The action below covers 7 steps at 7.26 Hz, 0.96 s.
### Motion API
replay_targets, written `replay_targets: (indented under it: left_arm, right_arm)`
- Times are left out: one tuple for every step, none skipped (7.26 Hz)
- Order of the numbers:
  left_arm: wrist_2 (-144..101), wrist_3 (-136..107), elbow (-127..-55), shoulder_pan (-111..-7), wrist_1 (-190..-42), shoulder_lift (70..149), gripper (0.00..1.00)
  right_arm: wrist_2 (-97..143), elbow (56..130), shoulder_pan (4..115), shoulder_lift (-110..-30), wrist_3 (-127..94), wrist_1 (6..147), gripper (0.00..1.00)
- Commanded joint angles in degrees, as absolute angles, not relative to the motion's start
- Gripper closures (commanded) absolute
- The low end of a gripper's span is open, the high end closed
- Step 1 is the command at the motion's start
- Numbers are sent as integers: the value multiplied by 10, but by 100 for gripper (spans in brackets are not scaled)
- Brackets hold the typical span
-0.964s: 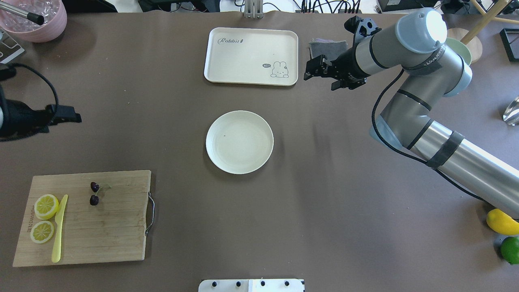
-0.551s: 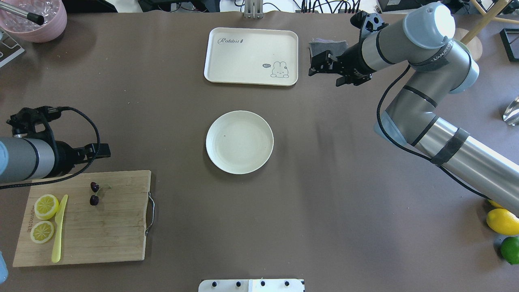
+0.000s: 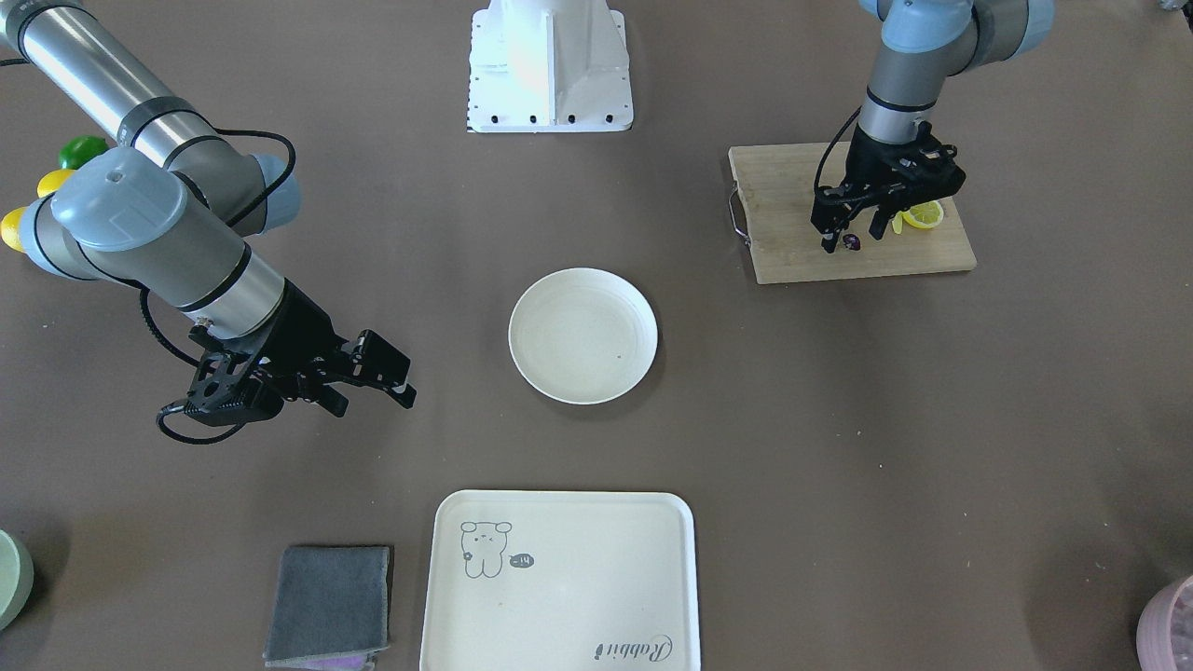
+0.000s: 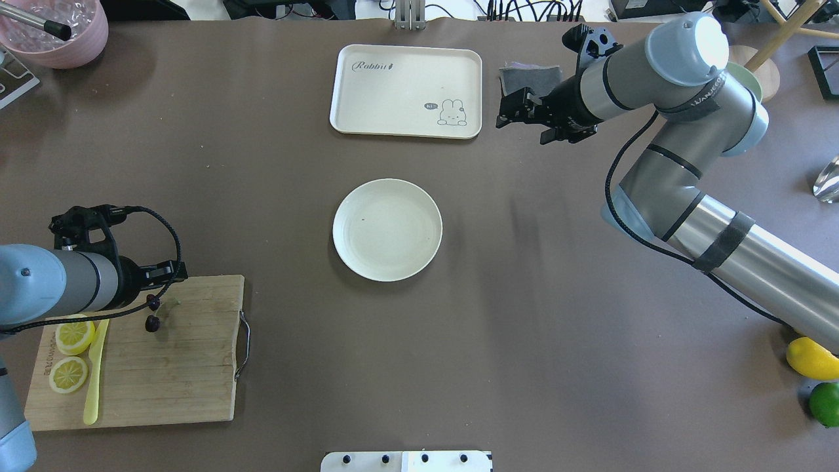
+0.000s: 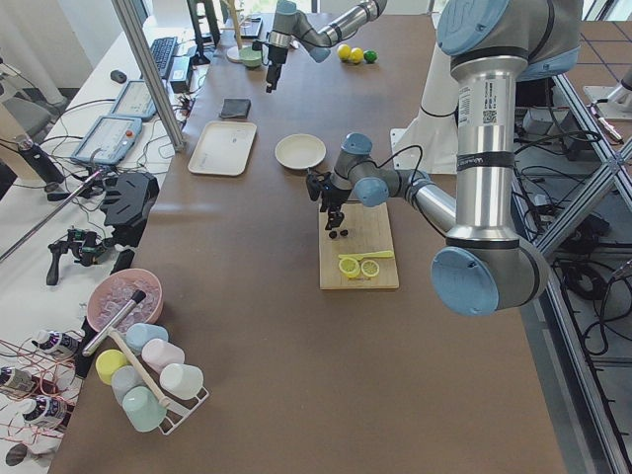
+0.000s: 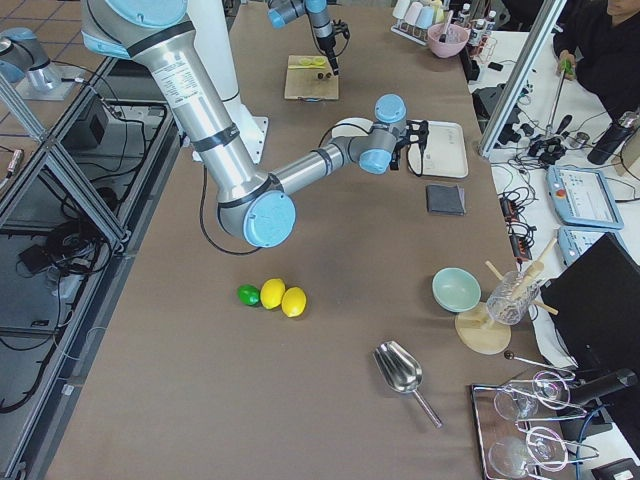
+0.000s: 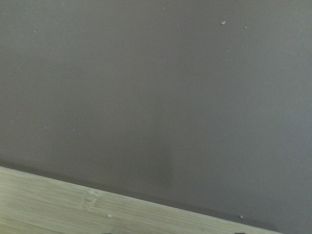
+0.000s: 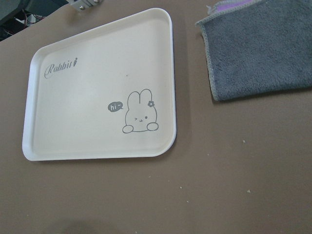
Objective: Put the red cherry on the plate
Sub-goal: 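Reach the left gripper down to the dark cherries on the cutting board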
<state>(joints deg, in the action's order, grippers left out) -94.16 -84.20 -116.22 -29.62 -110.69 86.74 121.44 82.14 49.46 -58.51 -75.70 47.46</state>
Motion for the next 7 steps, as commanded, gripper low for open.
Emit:
replay_targets:
  left_arm:
    - [-942,-842,-1153,-283,-1115,863,30]
    - [-942,-841,-1153,-280,-1114,862,30]
    - [-942,-840,-1153,-275,-1114,848,30]
    - [-942,-840,-1152,-275,-1114,846,30]
    - [-942,-839,-1152,-275,-1114,846,30]
    - [-942,-838,-1152,-273,-1115,846,43]
    - [-942,-838,-1152,-270,-1115,846,57]
  right_arm:
    - [1212,823,494,-585,-757,475,0]
    - [1212,823,494,-585,-757,475,0]
    - [1211,823,494,-585,-757,475,0]
    - [1211,822,493,-585,-757,475,0]
    - [1211,822,493,-585,-757,475,0]
    - [1211,823,493,-585,-757,475,0]
    - [1211,823,493,-587,-757,475,0]
